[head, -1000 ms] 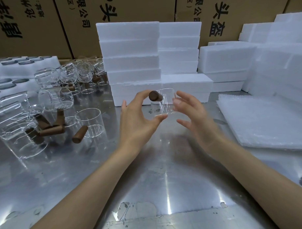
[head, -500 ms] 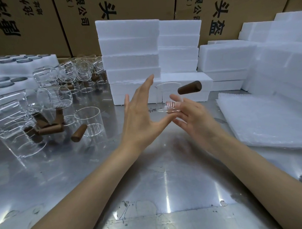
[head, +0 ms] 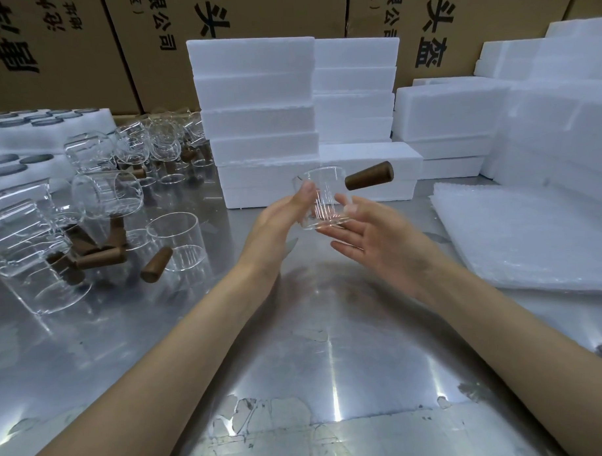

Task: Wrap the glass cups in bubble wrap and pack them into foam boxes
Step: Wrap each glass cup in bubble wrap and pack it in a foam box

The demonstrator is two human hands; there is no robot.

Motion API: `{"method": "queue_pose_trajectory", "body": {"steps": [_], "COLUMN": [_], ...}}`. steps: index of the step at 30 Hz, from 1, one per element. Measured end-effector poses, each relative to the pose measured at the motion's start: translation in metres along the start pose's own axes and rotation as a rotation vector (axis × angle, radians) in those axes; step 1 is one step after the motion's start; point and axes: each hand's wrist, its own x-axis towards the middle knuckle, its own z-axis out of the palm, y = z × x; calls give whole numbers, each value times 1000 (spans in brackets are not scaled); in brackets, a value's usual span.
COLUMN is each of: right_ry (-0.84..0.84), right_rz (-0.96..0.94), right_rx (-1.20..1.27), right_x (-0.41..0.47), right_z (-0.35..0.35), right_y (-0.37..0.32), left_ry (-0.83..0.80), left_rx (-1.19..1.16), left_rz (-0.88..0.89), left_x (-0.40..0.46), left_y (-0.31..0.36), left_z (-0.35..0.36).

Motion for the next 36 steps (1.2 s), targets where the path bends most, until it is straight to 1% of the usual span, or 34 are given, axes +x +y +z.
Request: {"method": "queue_pose_trajectory", "body": {"steps": [2, 5, 8, 10, 13, 19, 26, 30, 31, 34, 36], "right_ry": [54, 250, 450, 527, 562, 593, 607, 635, 667, 816, 883], "right_rz": [-25, -128, -231, -285, -316, -262, -175, -167, -201, -388, -408], "right_rx": [-63, -152, -224, -301, -420, -523, -575, -652, -716, -972, -1082], "right_x": [0, 0, 1, 1, 3, 13, 18, 17, 16, 9, 5], "right_z": [1, 0, -5, -10, -15, -24, -32, -31, -32, -42, -51], "right_y": [0, 1, -2, -5, -3, 7, 16, 14, 11, -5, -12], "left_ry": [14, 57, 43, 32, 22, -19, 13, 10, 8, 37, 87], "left_rx": [-22, -10, -49, -54, 90, 457, 613, 645, 640, 564, 481], "left_rz": [1, 25, 43, 50, 56, 42, 41, 28, 15, 12, 30], "left_x": [1, 4, 3, 4, 6, 8, 6, 6, 5, 6, 5], "left_y": [-3, -8, -9, -11, -16, -24, -27, -24, -23, -20, -17], "left_z": [-1, -5, -5, -5, -4, -6, -3, -2, -3, -6, -8]}}
